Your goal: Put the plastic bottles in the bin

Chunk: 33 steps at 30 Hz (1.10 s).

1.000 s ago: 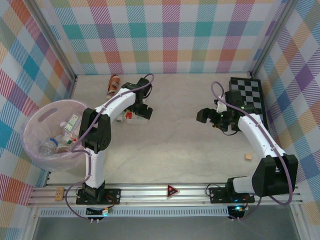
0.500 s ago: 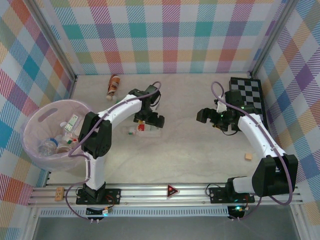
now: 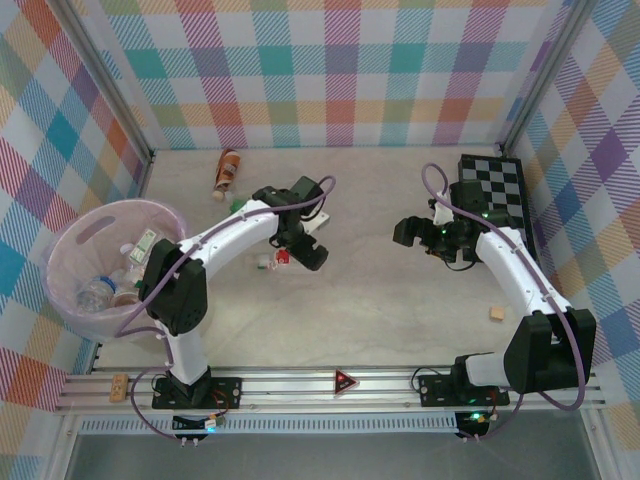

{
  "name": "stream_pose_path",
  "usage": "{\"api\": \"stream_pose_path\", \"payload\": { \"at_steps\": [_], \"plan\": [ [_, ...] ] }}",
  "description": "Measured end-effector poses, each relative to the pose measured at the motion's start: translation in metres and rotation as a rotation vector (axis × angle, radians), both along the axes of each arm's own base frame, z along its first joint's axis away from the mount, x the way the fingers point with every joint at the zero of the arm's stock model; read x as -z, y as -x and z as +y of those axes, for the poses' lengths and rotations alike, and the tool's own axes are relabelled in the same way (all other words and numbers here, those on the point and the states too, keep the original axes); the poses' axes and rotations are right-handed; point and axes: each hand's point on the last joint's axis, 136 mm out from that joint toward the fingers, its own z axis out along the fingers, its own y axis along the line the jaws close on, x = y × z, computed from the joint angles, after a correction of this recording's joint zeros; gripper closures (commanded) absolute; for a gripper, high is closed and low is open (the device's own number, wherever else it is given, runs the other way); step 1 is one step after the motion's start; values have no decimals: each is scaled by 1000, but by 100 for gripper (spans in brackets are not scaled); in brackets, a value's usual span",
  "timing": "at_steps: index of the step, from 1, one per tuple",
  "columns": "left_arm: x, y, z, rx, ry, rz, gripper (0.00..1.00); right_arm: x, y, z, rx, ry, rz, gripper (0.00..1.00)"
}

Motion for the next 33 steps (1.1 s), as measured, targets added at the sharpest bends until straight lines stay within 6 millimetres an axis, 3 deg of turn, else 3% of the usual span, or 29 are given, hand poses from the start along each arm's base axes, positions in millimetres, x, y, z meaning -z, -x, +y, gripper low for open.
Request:
{"api": "stream_pose_path", "payload": {
  "at_steps": [7, 16, 23, 30, 33],
  "plan": [
    [11, -13, 12, 86, -48, -19, 0, 1, 2, -1, -1, 4, 7, 2],
    [54, -24, 13, 111, -88, 35, 1, 2, 2, -4, 4, 29, 3, 2],
    [57, -25, 11, 92, -75, 29, 34, 0, 2, -6, 7, 34, -5, 2],
    [55, -25, 10, 60, -77, 29, 46, 0, 2, -6, 7, 34, -5, 2],
    [44, -28, 4, 42, -62, 15, 49, 0, 2, -6, 7, 34, -5, 2]
  ]
}}
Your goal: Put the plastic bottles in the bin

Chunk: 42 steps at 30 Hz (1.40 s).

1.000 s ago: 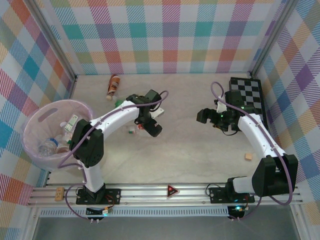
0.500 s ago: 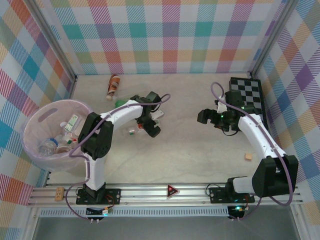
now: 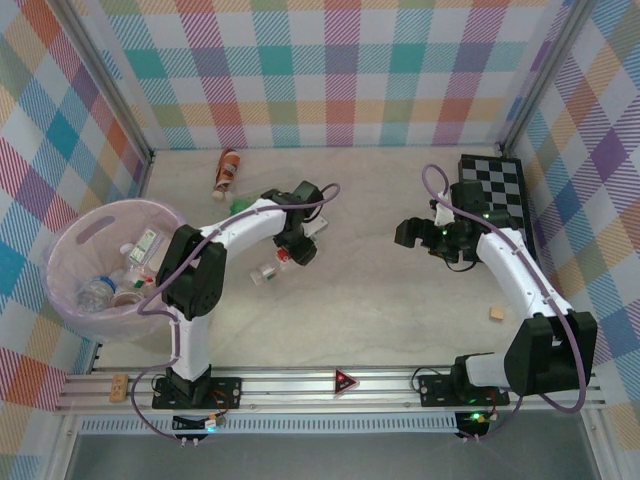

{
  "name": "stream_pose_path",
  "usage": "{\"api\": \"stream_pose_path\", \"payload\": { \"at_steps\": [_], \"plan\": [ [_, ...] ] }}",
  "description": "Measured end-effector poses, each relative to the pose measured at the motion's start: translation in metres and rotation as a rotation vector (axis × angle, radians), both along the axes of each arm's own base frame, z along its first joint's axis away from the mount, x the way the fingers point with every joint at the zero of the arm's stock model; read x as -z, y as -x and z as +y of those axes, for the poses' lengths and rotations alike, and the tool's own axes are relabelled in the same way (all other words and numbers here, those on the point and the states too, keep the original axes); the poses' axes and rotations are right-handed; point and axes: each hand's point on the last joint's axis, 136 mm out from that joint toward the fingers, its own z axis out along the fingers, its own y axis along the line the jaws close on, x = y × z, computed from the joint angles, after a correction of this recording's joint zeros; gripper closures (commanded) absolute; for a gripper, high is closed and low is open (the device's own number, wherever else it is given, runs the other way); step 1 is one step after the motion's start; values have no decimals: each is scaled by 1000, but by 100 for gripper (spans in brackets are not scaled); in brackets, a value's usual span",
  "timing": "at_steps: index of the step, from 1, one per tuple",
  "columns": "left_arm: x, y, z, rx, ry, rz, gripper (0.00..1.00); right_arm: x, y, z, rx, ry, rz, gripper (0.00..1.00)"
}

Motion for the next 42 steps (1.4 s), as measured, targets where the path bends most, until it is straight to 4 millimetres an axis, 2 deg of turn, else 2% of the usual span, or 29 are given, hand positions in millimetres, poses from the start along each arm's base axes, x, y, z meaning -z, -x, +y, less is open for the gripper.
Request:
{"api": "stream_pose_path", "payload": {
  "at_steps": [5, 11, 17, 23, 26, 29, 31, 34, 37, 40, 42],
  "plan": [
    [-43, -15, -26, -24, 79, -82, 52, 0, 0, 0, 0, 0, 0, 3],
    [-132, -20, -54, -56, 253, -215, 52, 0, 0, 0, 0, 0, 0, 3],
    [-223, -12, -51, -139, 434, -342, 54, 1, 0, 0, -1, -1, 2, 3],
    [-313, 5, -30, -222, 571, -478, 57, 5, -1, 2, -5, -9, 20, 2],
    [-351, 14, -9, -278, 603, -563, 62, 6, -1, 3, -9, -15, 25, 2],
    [-381, 27, 23, -350, 609, -641, 66, 5, -2, 5, -12, -23, 23, 2],
    [-396, 37, 53, -413, 603, -693, 70, 4, -2, 5, -14, -27, 20, 2],
    [-415, 53, 108, -530, 573, -777, 74, 4, -2, 6, -16, -32, 21, 2],
    [-426, 74, 166, -666, 532, -854, 76, 4, -2, 7, -18, -35, 20, 2],
    [-427, 98, 218, -808, 456, -911, 76, 3, -2, 8, -21, -41, 17, 2],
    [-422, 109, 242, -878, 390, -921, 76, 2, -3, 9, -23, -46, 14, 2]
  ]
}}
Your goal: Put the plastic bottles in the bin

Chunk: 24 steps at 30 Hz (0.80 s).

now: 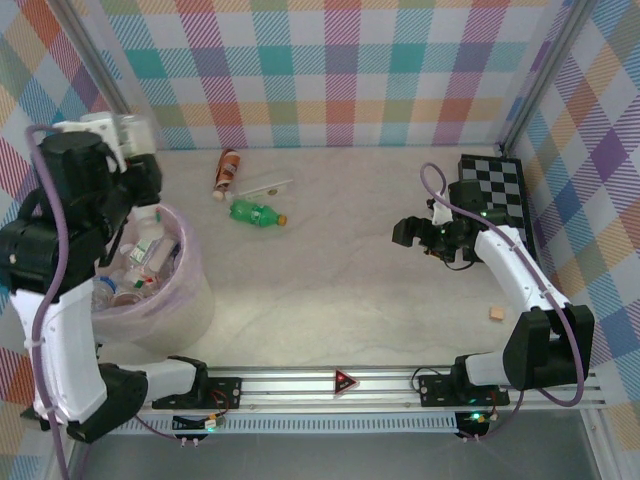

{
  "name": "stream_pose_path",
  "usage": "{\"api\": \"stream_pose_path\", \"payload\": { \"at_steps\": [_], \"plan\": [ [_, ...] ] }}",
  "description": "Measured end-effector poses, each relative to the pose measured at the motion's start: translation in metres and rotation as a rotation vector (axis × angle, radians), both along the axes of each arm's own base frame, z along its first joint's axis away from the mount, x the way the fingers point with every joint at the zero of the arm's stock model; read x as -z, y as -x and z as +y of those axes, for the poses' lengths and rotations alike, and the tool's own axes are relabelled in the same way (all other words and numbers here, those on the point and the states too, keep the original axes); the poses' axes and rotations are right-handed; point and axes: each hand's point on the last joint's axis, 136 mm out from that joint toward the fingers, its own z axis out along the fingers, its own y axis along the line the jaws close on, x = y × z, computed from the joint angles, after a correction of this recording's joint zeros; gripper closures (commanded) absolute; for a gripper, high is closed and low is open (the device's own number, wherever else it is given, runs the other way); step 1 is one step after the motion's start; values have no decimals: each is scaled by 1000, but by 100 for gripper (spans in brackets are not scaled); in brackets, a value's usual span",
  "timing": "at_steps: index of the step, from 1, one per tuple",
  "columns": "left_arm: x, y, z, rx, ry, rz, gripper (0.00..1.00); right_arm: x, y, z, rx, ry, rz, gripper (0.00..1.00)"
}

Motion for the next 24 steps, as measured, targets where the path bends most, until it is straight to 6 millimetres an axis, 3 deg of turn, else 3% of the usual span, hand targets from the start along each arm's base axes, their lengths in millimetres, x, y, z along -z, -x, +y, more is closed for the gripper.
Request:
{"api": "stream_pose_path", "payload": {
  "at_steps": [4, 10, 12, 15, 21, 24],
  "plan": [
    [24, 15, 42, -159, -41, 99, 76, -2, -1, 2, -6, -14, -8, 3],
    [111, 21, 88, -322, -11, 384, 75, -4, -2, 5, -14, -31, -16, 3],
    [137, 24, 93, -339, 15, 462, 73, -5, -2, 6, -17, -36, -15, 3],
    [161, 27, 90, -327, 44, 530, 66, -4, -4, 7, -18, -37, -12, 3],
    [192, 43, 85, -327, 92, 617, 33, 0, -5, 8, -20, -42, 5, 3],
    [197, 43, 84, -324, 99, 632, 29, 2, -6, 9, -23, -46, 13, 3]
  ]
}}
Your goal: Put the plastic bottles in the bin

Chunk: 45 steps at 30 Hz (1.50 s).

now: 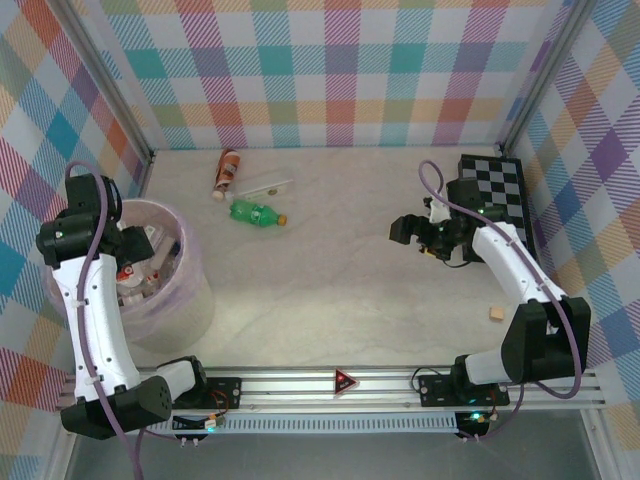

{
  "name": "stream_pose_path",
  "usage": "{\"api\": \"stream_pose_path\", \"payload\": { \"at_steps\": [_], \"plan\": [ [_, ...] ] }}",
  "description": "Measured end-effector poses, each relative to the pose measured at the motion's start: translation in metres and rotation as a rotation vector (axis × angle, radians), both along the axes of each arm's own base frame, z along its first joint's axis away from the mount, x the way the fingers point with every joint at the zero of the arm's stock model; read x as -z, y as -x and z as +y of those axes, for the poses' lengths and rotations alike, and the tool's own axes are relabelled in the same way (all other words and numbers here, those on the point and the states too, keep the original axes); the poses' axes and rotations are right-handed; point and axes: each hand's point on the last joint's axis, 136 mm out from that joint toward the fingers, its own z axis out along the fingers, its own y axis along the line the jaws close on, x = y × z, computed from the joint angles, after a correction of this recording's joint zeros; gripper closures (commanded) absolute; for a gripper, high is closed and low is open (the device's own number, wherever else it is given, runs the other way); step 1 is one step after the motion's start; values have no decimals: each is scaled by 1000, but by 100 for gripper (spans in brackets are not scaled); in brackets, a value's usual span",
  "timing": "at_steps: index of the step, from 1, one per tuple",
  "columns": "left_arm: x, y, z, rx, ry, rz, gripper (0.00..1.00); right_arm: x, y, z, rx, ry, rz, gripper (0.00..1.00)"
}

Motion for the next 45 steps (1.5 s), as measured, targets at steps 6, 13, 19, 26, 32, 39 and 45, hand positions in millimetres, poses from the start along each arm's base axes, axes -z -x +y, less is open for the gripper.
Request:
{"api": "stream_pose_path", "payload": {
  "at_steps": [6, 13, 19, 26, 32, 39, 45],
  "plan": [
    [-21, -2, 1, 3, -22, -61, 13, 0, -1, 1, 0, -8, 0, 3],
    [-79, -2, 1, 3, -79, -244, 18, -1, -1, 4, -8, -12, -3, 3],
    [-74, -11, 5, -1, -85, -261, 42, -1, -1, 7, -11, -15, -1, 3],
    [-15, -25, 12, -32, -50, -158, 56, 0, -1, 9, -17, -15, 2, 2],
    [5, -23, 14, -52, -58, -152, 57, 5, -2, 9, -18, -14, 17, 2],
    [-24, -20, 11, -58, -53, -200, 40, 6, -3, 9, -18, -14, 16, 3],
    [-98, -28, -2, -4, -60, -378, 32, 6, -4, 9, -18, -15, 13, 2]
  ]
}}
